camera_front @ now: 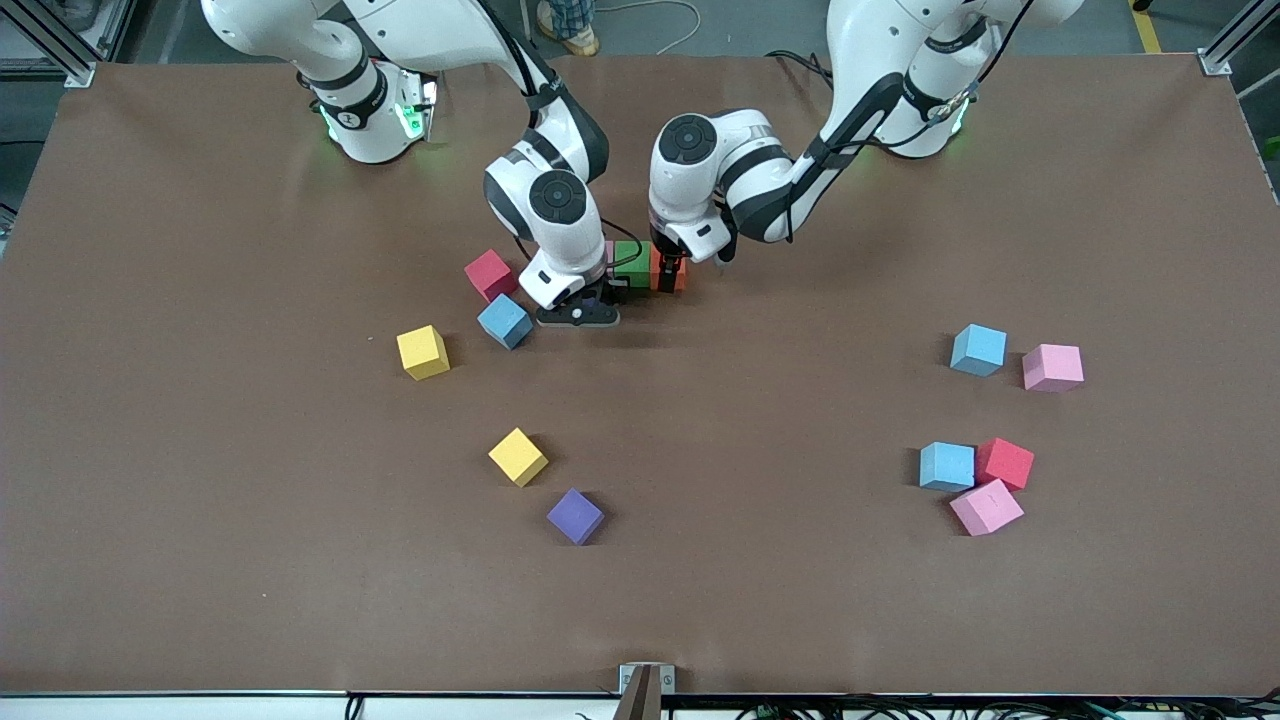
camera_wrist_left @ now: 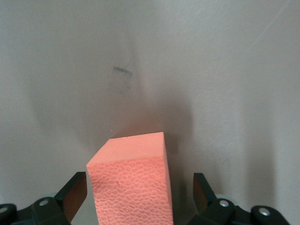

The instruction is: Arrange 11 blocks into digit 3

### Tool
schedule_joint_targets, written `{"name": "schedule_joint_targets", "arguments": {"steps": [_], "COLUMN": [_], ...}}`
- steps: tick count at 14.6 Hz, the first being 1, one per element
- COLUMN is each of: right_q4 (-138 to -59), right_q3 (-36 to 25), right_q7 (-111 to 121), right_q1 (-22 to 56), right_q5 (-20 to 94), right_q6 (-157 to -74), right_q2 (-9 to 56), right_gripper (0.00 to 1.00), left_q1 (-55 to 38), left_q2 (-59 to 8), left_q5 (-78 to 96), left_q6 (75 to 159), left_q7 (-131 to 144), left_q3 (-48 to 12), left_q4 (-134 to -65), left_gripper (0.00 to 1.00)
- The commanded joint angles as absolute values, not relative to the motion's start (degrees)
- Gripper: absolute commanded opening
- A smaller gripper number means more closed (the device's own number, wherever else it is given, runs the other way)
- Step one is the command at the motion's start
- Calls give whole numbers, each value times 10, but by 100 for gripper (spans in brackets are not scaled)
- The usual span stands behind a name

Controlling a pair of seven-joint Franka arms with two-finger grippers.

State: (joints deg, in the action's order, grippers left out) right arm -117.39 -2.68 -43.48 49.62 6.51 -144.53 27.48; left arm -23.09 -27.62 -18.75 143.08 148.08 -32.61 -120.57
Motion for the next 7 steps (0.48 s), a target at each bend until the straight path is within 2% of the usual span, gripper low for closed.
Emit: {"name": "schedule_joint_targets", "arguments": {"steps": [1, 3, 7], "right_q4": [-1201, -1201, -1201], "right_q3": [-27, -27, -27], "right_q7": [-446, -446, -449], "right_q1": [497, 497, 497], "right_q5": [69, 69, 69], "right_q6": [-1439, -1437, -1434], "right_q2": [271, 271, 271], "right_gripper": [2, 2, 3], "left_q1": [-225, -222, -209], "left_q2": [-240, -219, -220], "left_q5": [-195, -194, -194], "left_q6": [1375, 1339, 1261], "left_q7": [1480, 1478, 1430], "left_q3": [-344, -355, -353], "left_q4": [-1194, -1185, -1130], "left_gripper": [100, 100, 100]}}
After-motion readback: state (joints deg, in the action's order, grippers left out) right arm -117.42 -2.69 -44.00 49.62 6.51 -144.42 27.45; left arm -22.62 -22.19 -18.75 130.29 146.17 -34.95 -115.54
